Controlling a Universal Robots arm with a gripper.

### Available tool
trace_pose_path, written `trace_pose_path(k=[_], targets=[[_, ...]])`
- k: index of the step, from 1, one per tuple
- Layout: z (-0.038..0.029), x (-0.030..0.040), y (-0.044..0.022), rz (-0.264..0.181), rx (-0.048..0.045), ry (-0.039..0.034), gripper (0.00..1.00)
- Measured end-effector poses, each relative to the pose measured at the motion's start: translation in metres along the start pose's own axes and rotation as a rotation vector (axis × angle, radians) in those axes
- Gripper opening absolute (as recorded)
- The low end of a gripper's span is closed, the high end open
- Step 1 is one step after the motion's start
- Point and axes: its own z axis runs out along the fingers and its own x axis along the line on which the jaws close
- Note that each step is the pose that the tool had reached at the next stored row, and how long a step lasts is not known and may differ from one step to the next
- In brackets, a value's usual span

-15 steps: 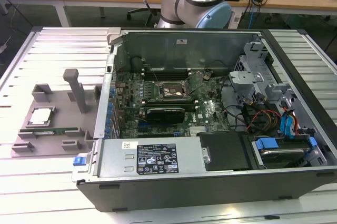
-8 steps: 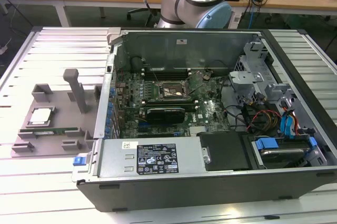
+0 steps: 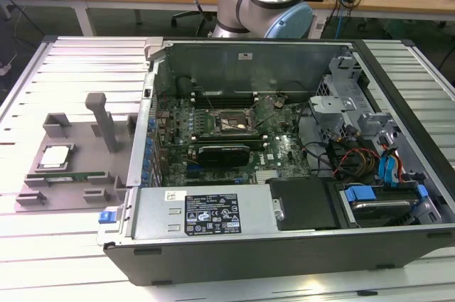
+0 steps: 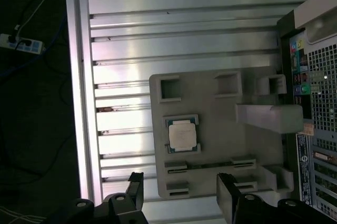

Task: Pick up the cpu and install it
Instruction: 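Pick up the cpu and move it towards the insertion slot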

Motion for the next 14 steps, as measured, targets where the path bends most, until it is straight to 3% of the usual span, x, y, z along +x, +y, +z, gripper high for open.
trace_pose_path(k=[14], targets=[[0.0061, 0.0001, 0.0000, 0.000, -0.0001, -0.0001, 0.66]])
